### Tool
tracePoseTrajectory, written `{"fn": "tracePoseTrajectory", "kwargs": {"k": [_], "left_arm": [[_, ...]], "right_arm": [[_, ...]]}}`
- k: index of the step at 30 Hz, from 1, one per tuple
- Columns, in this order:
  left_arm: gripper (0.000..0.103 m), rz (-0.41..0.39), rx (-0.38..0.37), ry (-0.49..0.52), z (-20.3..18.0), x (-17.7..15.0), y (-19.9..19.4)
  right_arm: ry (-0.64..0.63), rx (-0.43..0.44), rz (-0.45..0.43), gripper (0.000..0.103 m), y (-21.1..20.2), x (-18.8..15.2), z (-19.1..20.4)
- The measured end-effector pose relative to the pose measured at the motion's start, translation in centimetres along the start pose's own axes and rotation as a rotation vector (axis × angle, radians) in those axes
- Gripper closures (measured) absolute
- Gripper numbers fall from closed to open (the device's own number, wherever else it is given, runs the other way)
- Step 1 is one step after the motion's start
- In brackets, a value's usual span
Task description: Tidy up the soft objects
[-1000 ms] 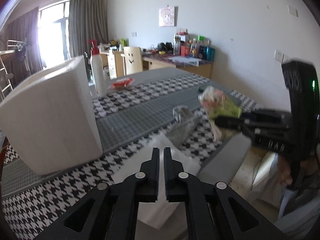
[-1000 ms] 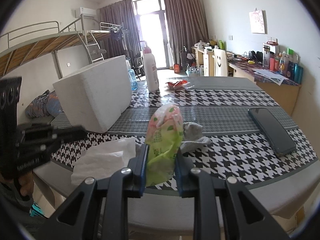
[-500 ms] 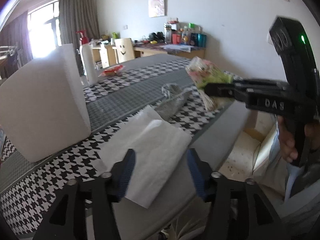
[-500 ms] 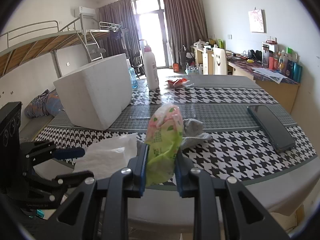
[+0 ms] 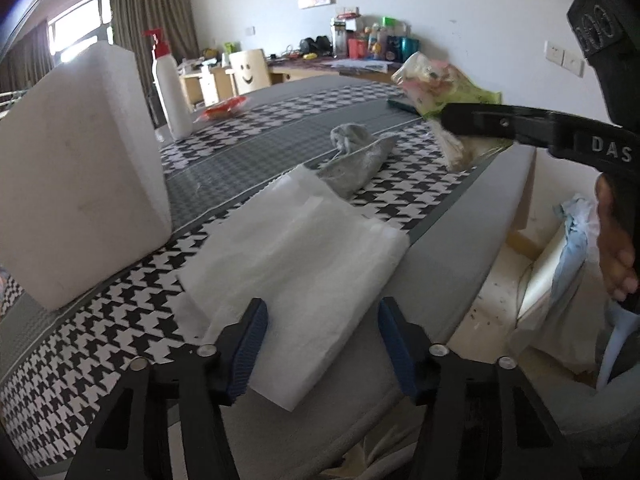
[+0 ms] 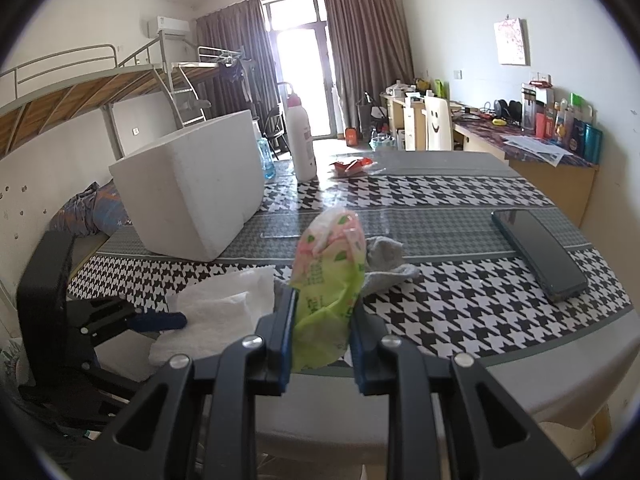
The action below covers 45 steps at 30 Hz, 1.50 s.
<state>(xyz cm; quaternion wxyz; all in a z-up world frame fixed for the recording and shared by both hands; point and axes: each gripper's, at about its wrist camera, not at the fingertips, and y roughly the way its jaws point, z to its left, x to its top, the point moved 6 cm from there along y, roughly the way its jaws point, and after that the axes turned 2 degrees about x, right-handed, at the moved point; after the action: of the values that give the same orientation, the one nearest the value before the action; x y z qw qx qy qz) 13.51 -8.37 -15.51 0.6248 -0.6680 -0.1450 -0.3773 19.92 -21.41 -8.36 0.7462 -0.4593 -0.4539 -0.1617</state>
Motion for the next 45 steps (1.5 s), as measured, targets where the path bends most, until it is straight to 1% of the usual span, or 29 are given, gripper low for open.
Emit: {"fn": "tracePoseTrajectory", "kwargs": {"k": [2,4,5,6,7,9,11,12,16,20,24,29,35,45], "left_arm": [[0.051,0.004,-0.007,-0.009,0.2,0.1,0.1],[0.06,0.005,-0.013,-0.014,0.2,0.2,0.1],[0.062,0.006,-0.014,-0.014,0.4,0.3,0.2],[0.07,0.007,-0.011,-0.014,0.6,0.4,0.4],[0.084,0.01,-0.007,-0.016,0.8,0.5,0.4],[0.099,0.019,0.004,-0.043,1.7,0.8,0.6],[0.099,0.029,-0.027,-0.097,2.5,1.0,0.9],[0.099,0.03,-0.039,-0.097,2.7,1.2,0.9],[0.099,-0.032,-0.064,-0.122,3.3,2.6,-0.6],[0.099,-0.109,-0.065,-0.125,3.7,4.7,-2.8],[0.099,-0.184,-0.053,-0.111,3.6,6.9,-4.9],[0.099,-0.251,-0.036,-0.12,3.9,8.9,-6.7],[0.099,-0.288,-0.021,-0.133,4.2,10.2,-7.5],[0.099,-0.345,0.007,-0.155,5.3,11.6,-9.1]], "right_arm": [[0.0,-0.001,0.0,0.075,0.0,0.0,0.0],[0.0,0.001,0.0,0.075,0.0,0.0,0.0],[-0.001,0.0,0.0,0.075,0.0,0.0,0.0],[-0.001,0.0,0.0,0.075,0.0,0.0,0.0],[0.0,-0.001,0.001,0.075,0.0,0.0,0.0],[0.001,-0.002,-0.001,0.075,0.0,0.1,0.0],[0.003,-0.003,-0.003,0.075,-0.1,0.1,0.0],[0.003,-0.004,-0.004,0.075,-0.1,0.1,0.0],[0.009,-0.008,-0.008,0.075,-0.2,0.3,-0.2],[0.006,-0.005,-0.017,0.075,-0.3,0.6,0.0],[-0.001,0.001,-0.032,0.075,-0.5,1.1,0.3],[-0.008,0.008,-0.058,0.075,-0.9,1.9,0.6],[-0.024,0.016,-0.096,0.075,-1.6,3.0,1.3],[-0.049,0.036,-0.131,0.075,-1.9,4.5,2.1]]}}
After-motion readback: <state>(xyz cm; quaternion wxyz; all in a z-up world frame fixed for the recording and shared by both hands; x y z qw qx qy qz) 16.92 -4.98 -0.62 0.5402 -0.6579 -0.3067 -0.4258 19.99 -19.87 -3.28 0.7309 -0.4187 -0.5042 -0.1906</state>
